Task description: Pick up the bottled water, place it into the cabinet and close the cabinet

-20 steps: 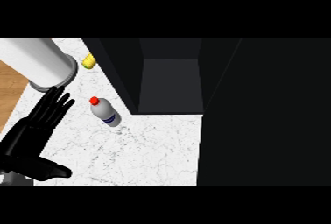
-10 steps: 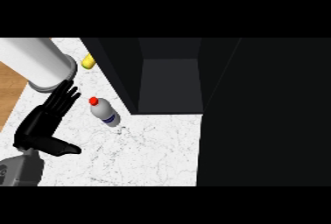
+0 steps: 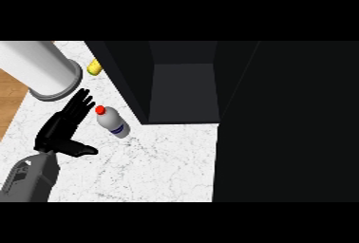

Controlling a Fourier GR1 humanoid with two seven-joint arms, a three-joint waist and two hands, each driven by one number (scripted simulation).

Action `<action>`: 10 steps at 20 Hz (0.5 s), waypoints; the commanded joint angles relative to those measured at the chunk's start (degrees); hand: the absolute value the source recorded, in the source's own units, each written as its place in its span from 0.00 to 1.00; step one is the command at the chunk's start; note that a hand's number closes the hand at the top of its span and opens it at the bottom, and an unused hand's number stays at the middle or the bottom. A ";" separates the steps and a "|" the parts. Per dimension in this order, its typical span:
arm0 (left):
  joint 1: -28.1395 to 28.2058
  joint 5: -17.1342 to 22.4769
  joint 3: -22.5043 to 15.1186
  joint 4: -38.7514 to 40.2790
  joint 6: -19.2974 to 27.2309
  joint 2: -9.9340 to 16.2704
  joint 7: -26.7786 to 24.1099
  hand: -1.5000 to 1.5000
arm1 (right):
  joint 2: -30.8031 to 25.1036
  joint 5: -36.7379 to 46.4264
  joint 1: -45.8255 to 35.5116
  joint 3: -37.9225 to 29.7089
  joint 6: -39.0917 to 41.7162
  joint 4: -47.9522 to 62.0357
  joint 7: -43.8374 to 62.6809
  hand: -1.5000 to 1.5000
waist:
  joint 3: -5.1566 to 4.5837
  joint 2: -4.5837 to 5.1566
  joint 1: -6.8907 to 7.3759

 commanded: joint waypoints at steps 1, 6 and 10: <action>-5.39 -2.73 -0.22 10.65 2.15 -1.19 -3.92 0.00 | -1.43 -2.23 1.47 -1.03 0.29 -2.81 1.34 0.00 | -0.01 0.04 -0.21; -8.70 -3.14 1.40 23.06 -0.51 0.08 -9.97 0.00 | -2.25 -2.69 1.80 -0.57 2.13 -1.48 -0.41 0.00 | -0.05 0.17 -0.49; -10.54 -4.12 1.40 28.45 -1.79 0.84 -13.39 0.00 | -1.59 -1.01 4.68 1.12 0.88 -3.06 -1.17 0.00 | -0.04 0.09 -0.40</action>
